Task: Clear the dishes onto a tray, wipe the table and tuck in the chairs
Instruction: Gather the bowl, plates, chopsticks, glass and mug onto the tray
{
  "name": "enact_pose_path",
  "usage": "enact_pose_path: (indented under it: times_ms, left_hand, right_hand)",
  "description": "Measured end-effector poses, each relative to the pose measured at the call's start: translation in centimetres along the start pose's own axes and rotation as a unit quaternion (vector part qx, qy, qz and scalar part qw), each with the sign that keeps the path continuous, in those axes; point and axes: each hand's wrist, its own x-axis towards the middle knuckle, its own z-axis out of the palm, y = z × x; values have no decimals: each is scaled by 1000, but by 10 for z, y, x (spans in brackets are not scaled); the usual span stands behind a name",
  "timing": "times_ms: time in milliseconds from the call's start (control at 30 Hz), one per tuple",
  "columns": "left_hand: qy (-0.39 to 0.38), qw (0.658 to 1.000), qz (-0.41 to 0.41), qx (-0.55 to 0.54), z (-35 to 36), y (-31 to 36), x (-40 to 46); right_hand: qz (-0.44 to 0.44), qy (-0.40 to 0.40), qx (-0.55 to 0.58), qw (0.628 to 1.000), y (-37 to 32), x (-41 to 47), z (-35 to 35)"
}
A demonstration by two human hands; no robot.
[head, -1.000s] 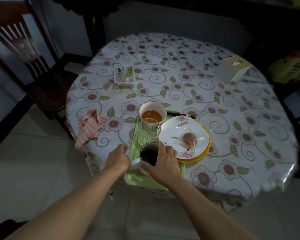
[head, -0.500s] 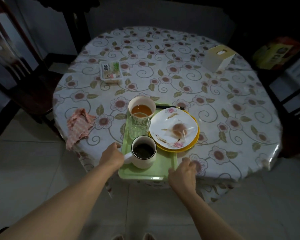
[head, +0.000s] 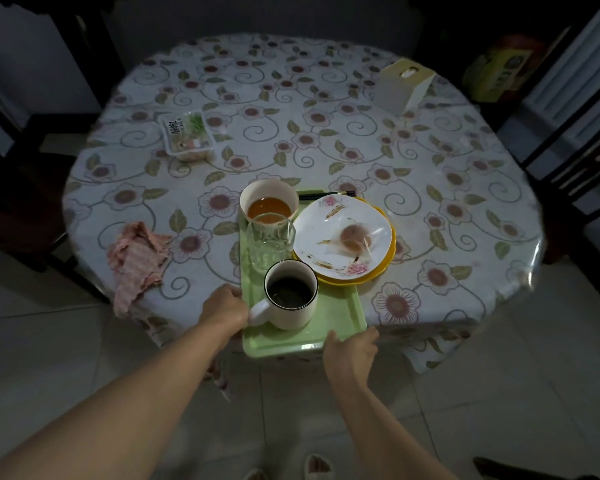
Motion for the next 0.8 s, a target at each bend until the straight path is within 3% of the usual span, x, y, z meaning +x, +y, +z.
enact_pose_path:
  times_ms: [200,467,800]
  left_hand:
    - [-43,999,11,1,-4,-4,2]
    - [-77,997,16,-21,-6,-6,2]
    - [-103,994,-3,23,28,2,-27]
  right_hand:
    - [45,16,85,995,-6,-4,20]
    - [74,8,77,994,-5,3,23]
    - [26,20,22,999,4,27,-17]
